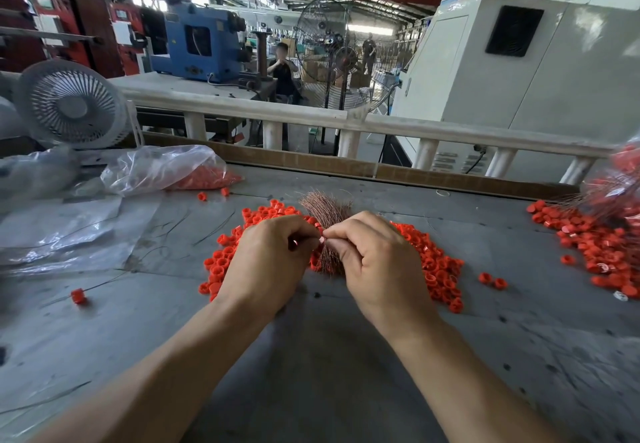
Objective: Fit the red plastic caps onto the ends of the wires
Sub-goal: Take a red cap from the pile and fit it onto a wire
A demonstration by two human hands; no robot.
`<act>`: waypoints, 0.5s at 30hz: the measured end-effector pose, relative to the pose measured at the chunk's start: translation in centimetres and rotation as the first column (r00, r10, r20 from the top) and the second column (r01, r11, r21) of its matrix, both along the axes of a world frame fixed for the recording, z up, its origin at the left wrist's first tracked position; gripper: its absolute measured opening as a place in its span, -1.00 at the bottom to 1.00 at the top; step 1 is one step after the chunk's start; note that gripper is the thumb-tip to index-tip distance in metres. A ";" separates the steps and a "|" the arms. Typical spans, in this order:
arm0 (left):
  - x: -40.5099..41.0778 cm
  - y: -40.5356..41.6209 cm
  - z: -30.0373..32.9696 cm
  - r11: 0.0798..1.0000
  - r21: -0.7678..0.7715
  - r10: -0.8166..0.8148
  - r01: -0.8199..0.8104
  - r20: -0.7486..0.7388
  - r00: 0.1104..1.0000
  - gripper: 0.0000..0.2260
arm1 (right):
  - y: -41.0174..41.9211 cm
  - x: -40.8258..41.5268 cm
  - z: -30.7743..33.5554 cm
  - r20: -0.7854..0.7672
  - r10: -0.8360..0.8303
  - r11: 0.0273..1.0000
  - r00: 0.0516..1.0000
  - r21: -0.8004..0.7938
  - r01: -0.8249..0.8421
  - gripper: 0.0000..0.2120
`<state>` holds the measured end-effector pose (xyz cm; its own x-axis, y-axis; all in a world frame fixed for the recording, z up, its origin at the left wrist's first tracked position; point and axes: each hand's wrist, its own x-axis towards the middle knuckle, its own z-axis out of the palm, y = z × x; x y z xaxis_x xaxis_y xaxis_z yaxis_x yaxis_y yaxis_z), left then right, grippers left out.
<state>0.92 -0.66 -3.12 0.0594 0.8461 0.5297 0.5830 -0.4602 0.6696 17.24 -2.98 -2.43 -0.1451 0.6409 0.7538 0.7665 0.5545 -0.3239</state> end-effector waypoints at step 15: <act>0.6 -2.2 2.4 0.980 0.199 -0.046 -0.009 0.268 0.962 -0.98 | 0.8 0.4 -1.0 -0.002 -0.081 0.975 0.997 -0.209 0.079 -0.92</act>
<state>1.49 -2.87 -0.74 -0.0941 0.7236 0.6838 0.3830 -0.6077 0.6957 17.65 -2.17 -3.47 -0.0795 0.7936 0.6033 0.8017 0.4106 -0.4345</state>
